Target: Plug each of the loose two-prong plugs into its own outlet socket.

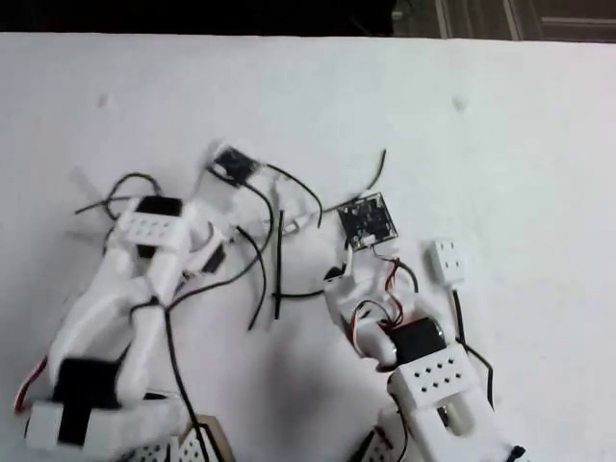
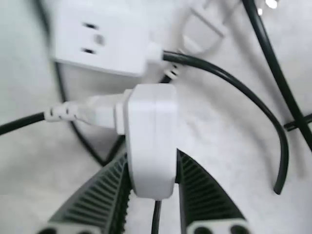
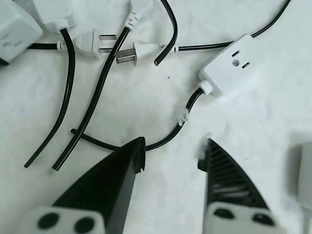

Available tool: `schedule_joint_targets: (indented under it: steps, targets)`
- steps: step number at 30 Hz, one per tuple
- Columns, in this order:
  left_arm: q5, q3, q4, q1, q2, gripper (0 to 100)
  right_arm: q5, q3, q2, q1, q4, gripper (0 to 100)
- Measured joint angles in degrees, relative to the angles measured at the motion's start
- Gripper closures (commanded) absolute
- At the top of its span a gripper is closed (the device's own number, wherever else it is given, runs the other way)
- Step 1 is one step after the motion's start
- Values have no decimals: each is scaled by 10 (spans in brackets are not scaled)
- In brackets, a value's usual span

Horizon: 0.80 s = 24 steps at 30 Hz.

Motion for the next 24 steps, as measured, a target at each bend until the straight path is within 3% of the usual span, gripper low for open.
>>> schedule_joint_targets:
  steps: [5,12,21,24]
  targets:
    - [0,-49,23,-37,-105,980,0,0,0,0,0,819]
    - [0,-111,-4,-67,-111,980,0,0,0,0,0,819]
    - [3,-275,-63,-71,113,971,0,0,0,0,0,819]
    - [27,-344,-65,-71,211,867,0,0,0,0,0,819]
